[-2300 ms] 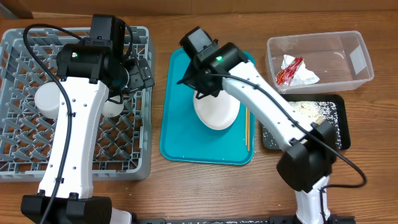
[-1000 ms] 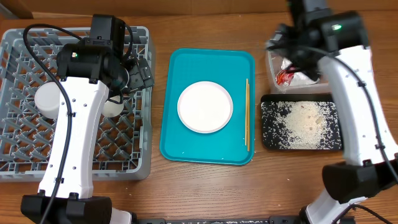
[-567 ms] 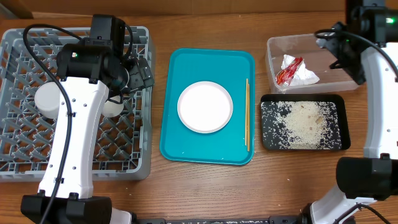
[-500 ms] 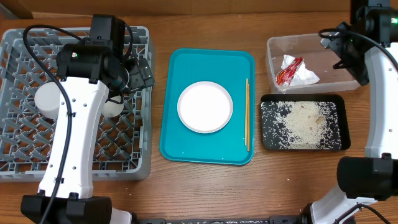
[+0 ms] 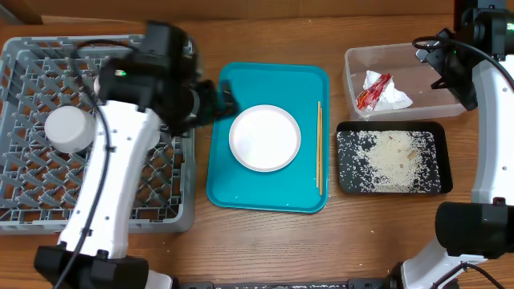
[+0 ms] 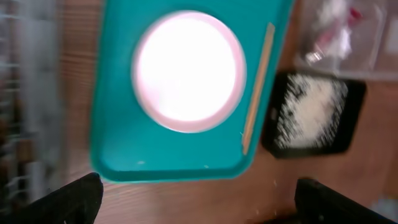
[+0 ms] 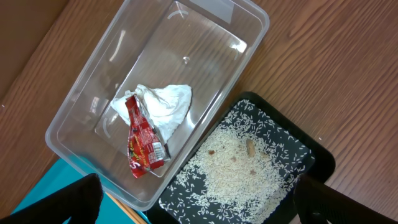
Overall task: Sort waste into correct bins and load items into the dishwasher
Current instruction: 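Move the left gripper right over the white plate on the teal tray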
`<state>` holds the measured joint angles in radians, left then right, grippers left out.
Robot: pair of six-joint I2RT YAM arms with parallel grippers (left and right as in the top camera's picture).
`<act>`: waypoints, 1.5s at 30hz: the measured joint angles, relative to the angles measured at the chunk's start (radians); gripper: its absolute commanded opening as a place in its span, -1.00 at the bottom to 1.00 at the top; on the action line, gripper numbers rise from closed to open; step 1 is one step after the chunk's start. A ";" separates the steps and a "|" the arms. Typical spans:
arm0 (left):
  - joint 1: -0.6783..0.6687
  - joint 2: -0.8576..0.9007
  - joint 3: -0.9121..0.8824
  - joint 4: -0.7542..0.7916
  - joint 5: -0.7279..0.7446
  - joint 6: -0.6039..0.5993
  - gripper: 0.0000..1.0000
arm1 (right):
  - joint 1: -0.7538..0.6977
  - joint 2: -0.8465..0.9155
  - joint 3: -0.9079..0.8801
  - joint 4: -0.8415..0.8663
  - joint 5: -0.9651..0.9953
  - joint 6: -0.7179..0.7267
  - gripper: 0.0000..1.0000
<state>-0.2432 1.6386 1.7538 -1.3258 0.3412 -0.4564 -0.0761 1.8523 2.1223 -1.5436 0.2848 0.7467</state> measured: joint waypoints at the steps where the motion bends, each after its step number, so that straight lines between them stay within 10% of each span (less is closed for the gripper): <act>1: -0.033 0.000 -0.010 0.018 0.013 0.005 1.00 | 0.000 0.000 0.000 0.000 0.000 0.000 1.00; 13: -0.414 0.070 -0.086 0.171 -0.133 0.135 1.00 | 0.000 0.000 0.000 0.000 0.000 0.000 1.00; 26: -0.425 0.393 -0.044 0.045 -0.257 0.257 0.98 | 0.000 0.000 0.000 0.000 0.001 0.000 1.00; 37: -0.440 0.422 -0.039 0.328 -0.272 0.279 0.15 | 0.000 0.000 0.000 0.000 0.001 0.000 1.00; 45: -0.441 0.422 -0.038 0.358 -0.293 0.284 0.22 | 0.000 0.000 0.000 0.000 0.000 0.000 1.00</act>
<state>-0.6842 2.0609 1.7157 -0.9676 0.0483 -0.1722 -0.0761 1.8523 2.1223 -1.5440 0.2852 0.7467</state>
